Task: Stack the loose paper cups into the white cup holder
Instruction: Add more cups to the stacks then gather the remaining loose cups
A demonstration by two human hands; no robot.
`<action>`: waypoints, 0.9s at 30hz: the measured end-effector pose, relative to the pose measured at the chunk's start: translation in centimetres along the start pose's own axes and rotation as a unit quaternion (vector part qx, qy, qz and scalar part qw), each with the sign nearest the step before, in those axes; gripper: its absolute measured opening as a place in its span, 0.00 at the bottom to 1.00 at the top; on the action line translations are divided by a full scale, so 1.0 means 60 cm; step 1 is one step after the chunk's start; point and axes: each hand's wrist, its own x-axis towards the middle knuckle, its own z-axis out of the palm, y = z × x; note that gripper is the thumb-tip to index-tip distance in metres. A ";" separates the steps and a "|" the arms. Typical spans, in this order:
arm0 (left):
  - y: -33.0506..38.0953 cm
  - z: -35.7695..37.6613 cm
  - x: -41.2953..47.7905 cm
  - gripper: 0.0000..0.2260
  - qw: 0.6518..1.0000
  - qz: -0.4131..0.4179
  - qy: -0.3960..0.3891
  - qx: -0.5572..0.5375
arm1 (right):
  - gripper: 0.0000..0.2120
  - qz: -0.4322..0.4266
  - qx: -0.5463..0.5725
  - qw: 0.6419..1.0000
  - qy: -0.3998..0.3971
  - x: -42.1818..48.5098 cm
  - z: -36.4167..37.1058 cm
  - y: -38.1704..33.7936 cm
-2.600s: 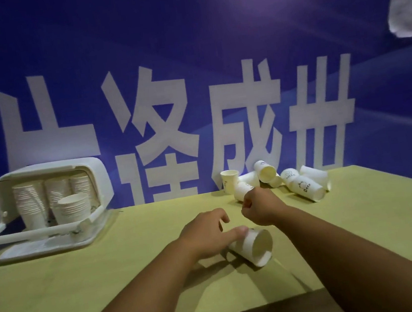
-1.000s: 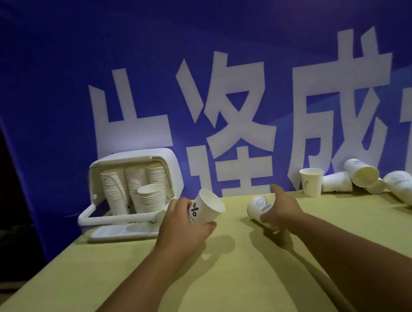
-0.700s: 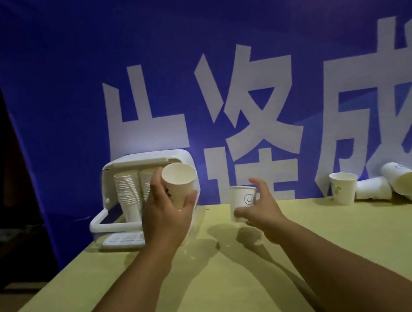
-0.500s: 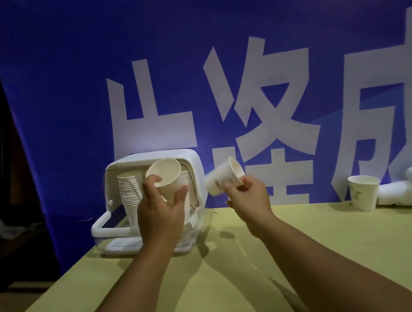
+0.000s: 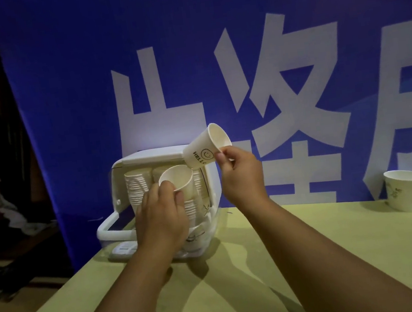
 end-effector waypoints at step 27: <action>-0.001 -0.019 -0.019 0.36 0.993 -0.045 -0.076 -0.084 | 0.18 -0.038 -0.142 0.972 -0.183 -0.036 0.044 0.014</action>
